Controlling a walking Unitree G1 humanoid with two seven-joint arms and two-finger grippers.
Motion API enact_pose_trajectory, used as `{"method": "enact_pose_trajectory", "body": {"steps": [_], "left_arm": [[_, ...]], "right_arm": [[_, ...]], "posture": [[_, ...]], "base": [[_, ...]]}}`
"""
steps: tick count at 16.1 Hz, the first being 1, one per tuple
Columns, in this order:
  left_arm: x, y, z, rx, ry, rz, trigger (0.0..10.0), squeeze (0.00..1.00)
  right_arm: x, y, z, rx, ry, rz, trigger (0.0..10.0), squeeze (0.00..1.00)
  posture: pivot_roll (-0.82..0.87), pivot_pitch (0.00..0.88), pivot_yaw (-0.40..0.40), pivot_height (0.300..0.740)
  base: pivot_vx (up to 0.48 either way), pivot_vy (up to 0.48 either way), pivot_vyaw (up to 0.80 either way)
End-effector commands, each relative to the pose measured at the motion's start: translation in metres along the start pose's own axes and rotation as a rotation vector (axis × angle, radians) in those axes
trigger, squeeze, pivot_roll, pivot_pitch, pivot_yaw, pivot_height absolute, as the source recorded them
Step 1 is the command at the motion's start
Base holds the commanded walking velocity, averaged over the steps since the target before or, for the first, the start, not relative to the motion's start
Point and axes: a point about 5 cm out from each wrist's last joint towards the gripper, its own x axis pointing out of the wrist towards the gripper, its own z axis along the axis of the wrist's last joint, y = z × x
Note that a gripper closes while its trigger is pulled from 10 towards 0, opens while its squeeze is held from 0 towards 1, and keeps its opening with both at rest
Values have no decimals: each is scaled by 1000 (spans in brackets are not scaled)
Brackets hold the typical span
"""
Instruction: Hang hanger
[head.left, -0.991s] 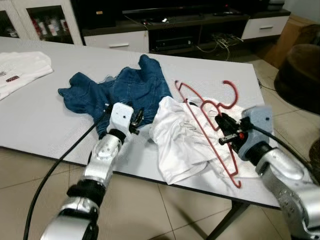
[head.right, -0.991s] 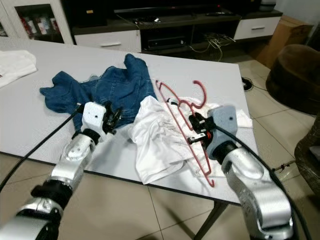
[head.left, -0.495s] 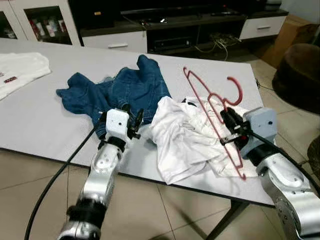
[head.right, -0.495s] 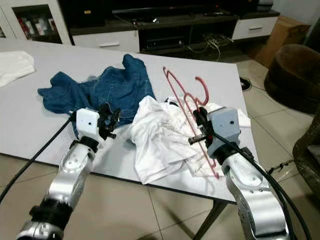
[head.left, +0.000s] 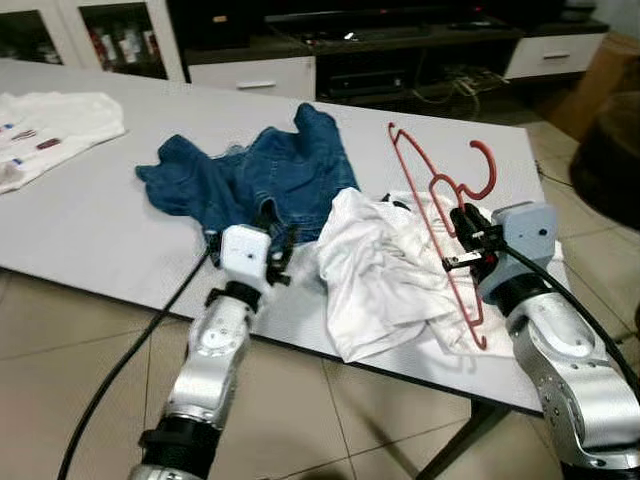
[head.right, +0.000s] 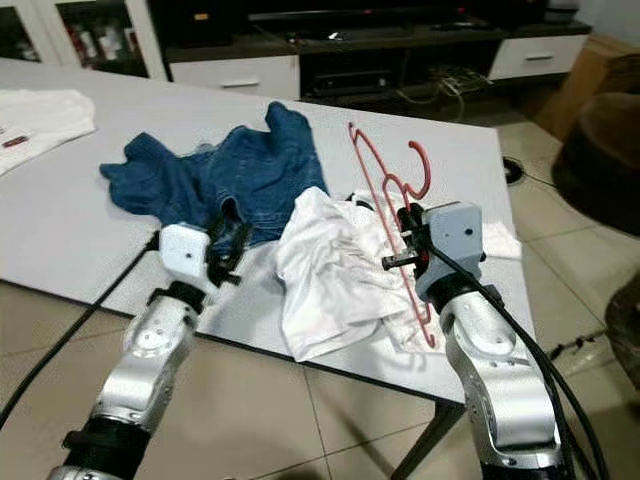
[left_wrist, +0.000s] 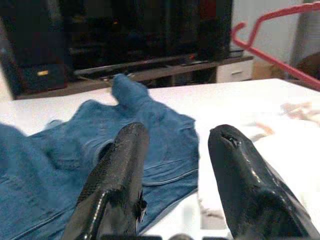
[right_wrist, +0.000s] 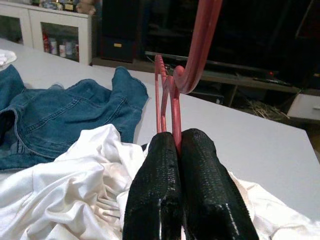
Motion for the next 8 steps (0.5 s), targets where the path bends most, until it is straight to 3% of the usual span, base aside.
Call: {"method": "enact_pose_trajectory", "body": {"steps": [1,6,8], "left_arm": [[0,1,3,12,-2,14,10000,0],[-2,0,2,29,21,54,10000,0],[-2,0,2,32,23,57,10000,0]], "right_arm": [[1,-3,3,11,-15,-5,10000,0],[2,-5,3,19,-18,-1,10000,0],[3,-3,2,22,-17,9,10000,0]], "posture": [[-18,78,23,740],[-13,76,25,740],[-9,77,25,740]], "base": [[0,0,0],[0,0,0],[261,0,0]]}}
